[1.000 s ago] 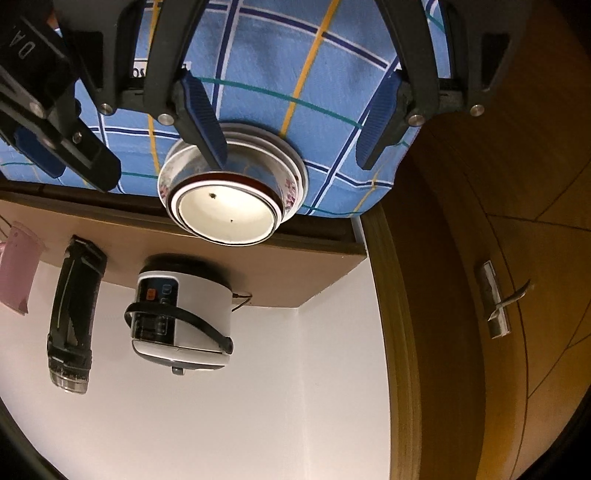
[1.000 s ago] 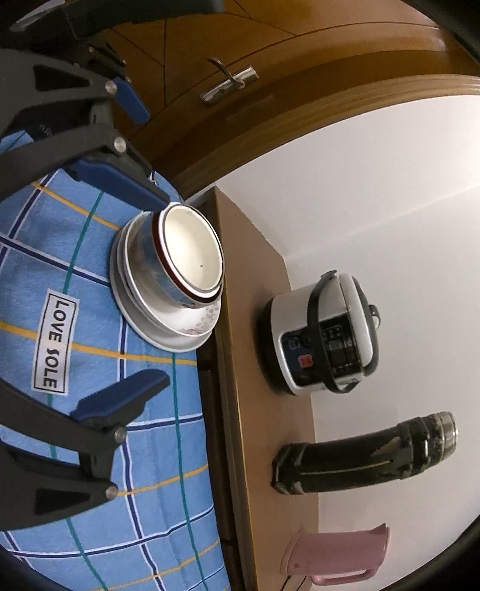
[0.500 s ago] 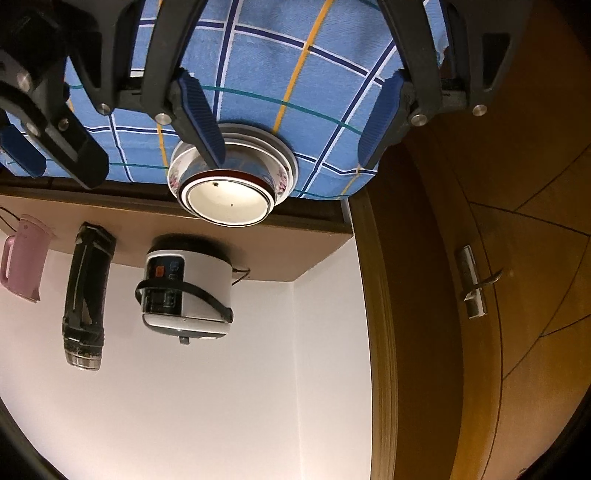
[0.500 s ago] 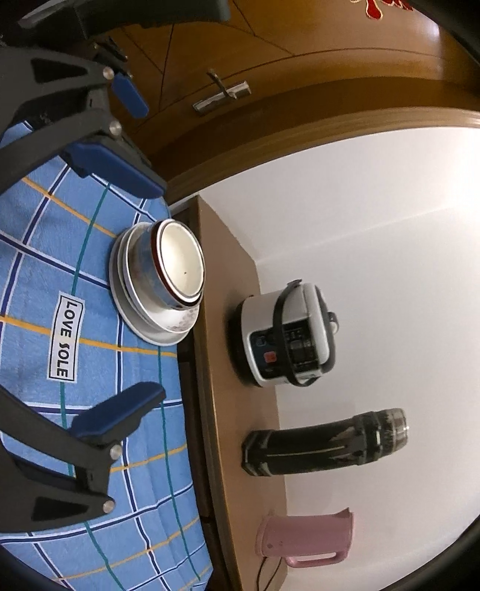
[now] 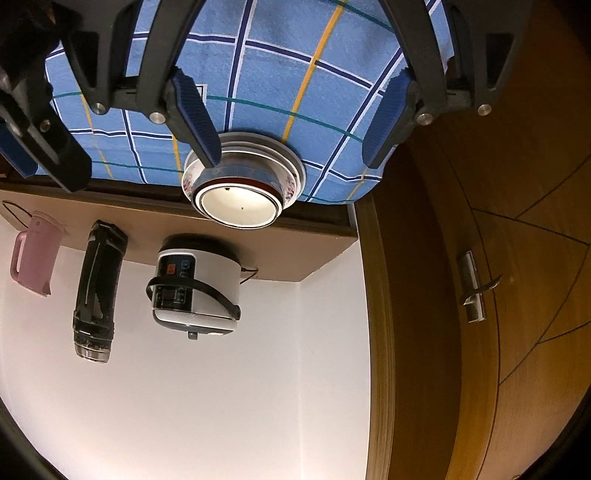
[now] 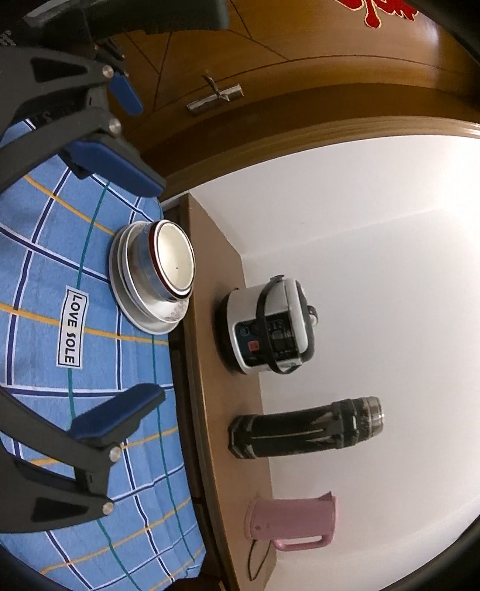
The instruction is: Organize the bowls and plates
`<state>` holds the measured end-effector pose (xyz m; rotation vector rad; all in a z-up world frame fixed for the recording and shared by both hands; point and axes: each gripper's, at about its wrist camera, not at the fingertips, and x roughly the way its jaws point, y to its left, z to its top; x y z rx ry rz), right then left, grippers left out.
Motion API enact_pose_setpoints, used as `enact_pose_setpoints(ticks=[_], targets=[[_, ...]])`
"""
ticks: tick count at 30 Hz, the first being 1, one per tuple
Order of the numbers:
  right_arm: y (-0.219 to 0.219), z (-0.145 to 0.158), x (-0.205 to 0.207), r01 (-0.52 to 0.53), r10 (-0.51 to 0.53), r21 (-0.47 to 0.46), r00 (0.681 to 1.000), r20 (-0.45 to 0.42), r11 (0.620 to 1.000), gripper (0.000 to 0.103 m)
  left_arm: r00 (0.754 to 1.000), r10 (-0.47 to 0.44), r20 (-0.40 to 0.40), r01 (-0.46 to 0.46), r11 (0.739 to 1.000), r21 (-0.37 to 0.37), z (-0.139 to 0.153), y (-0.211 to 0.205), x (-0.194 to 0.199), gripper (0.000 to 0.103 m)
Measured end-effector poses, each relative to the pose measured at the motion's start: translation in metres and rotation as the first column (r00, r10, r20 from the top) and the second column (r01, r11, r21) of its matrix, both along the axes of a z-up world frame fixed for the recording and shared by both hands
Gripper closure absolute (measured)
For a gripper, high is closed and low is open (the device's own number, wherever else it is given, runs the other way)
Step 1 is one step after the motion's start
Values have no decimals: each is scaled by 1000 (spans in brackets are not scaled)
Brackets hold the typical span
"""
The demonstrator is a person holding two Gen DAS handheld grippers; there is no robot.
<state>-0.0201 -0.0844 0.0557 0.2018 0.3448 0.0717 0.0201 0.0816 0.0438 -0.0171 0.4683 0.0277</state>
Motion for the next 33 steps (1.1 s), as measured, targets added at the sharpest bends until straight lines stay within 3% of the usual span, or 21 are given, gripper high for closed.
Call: enact_pose_setpoints(ticks=[33], targets=[[-12, 11, -17, 19, -19, 5, 998, 60, 1000, 0, 999, 15, 52, -17, 999, 36, 16, -6, -11, 22]])
